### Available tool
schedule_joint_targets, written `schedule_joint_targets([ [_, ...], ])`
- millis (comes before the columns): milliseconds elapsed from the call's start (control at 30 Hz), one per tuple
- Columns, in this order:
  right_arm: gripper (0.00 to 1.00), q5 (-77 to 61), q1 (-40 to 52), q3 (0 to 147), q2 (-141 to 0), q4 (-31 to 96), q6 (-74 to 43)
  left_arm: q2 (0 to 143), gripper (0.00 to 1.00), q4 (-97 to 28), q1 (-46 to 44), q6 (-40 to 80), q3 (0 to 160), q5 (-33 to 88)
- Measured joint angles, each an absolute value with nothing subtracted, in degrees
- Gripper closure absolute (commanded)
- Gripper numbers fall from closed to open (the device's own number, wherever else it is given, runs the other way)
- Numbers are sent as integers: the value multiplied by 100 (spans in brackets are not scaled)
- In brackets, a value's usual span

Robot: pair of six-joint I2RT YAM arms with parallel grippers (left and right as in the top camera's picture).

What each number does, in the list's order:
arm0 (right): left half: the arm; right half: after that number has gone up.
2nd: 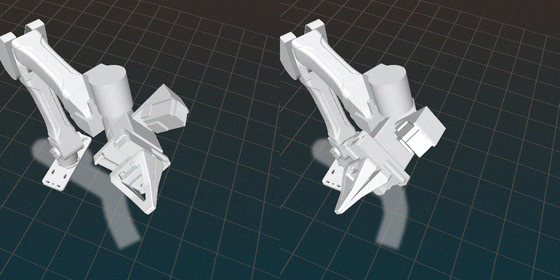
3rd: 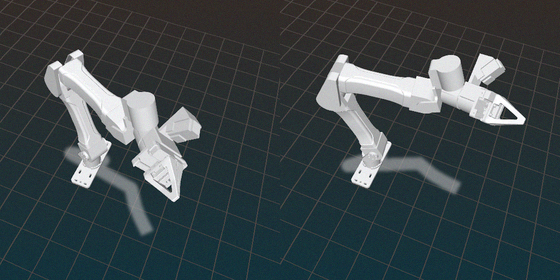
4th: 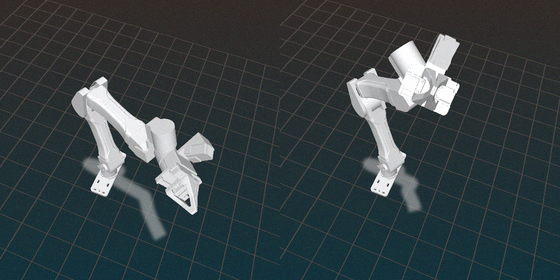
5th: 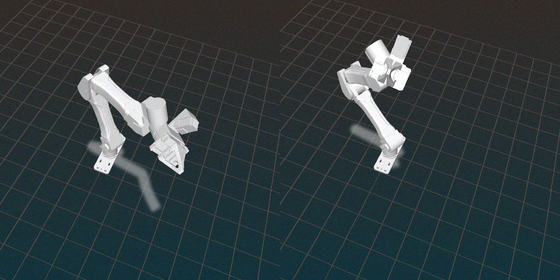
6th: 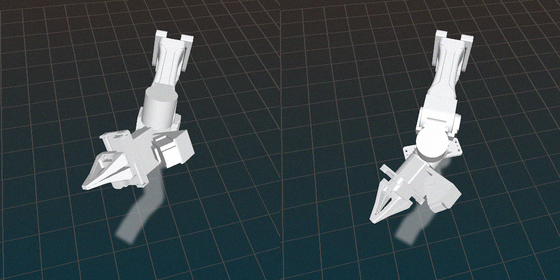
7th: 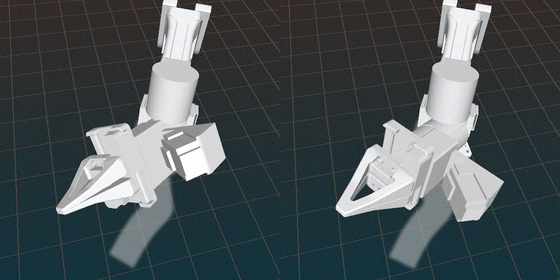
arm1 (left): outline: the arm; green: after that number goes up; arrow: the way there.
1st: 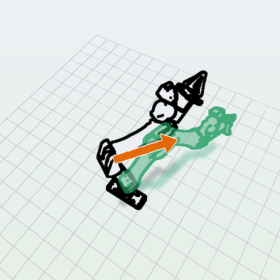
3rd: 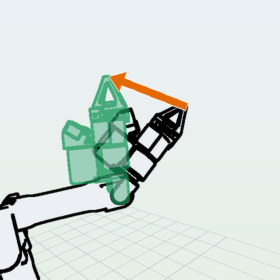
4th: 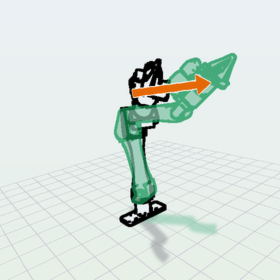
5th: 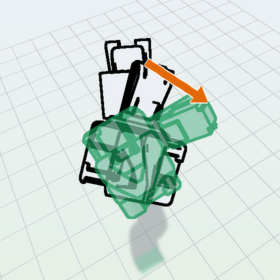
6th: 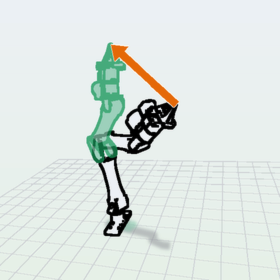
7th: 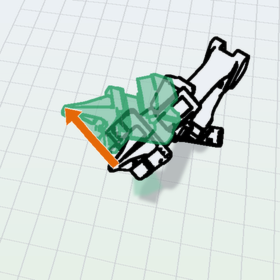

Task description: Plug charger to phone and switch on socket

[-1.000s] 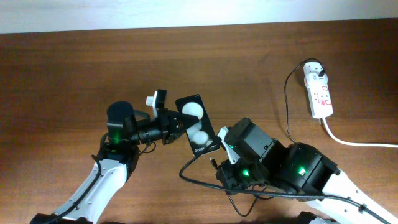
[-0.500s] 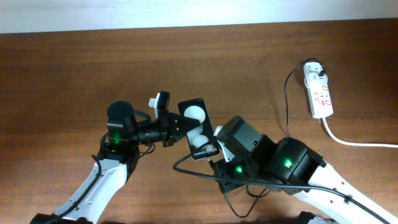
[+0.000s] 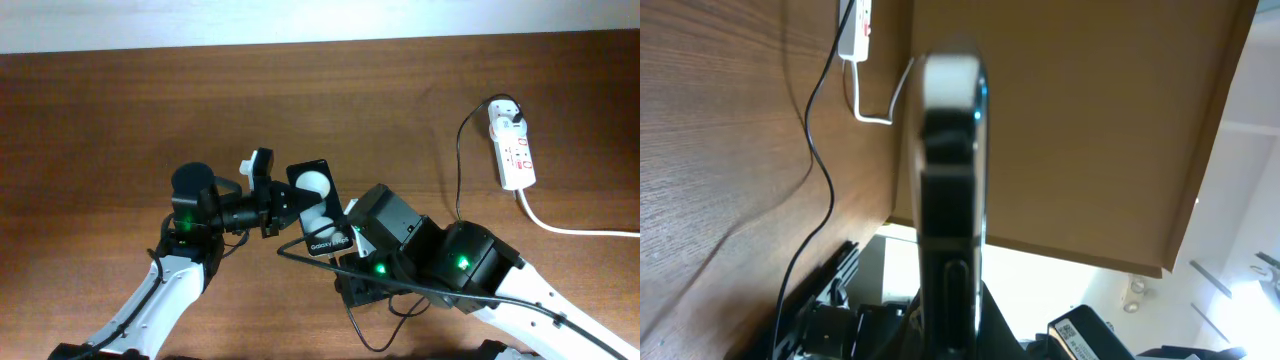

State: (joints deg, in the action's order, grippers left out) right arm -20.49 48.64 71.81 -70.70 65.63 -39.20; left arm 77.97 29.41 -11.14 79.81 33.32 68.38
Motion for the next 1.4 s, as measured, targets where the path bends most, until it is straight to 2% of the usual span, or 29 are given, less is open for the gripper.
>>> schedule_joint_targets([
  [200, 96, -2088, 4886, 7181, -7070, 6390, -3922, 7797, 100, 2941, -1103, 7999, 3332, 6875],
  [467, 96, -2086, 4886, 7179, -7070, 6873, -3924, 7797, 100, 2941, -1114, 7977, 3332, 6967],
  [867, 96, -2086, 4886, 7177, -7072, 6643, -3946, 7797, 100, 2939, -1114, 7459, 3332, 6919],
  [967, 96, -1933, 4886, 7177, -7072, 6278, -3983, 7839, 100, 3704, -923, 7454, 3330, 6746],
  [1067, 96, -1575, 4528, 7177, -7076, 6051, -3988, 8267, 100, 3785, -626, 7456, 3706, 6724],
  [1133, 96, -1448, 4213, 7177, -7083, 5983, -3599, 8646, 100, 3780, -598, 7454, 4093, 6805],
  [1267, 96, -1647, 4209, 7177, -7561, 5968, -2860, 8680, 100, 3793, -598, 7454, 4169, 6904],
  [1400, 96, -1704, 4209, 7177, -7935, 5961, -2646, 8680, 100, 3701, -598, 7244, 4180, 7081],
])
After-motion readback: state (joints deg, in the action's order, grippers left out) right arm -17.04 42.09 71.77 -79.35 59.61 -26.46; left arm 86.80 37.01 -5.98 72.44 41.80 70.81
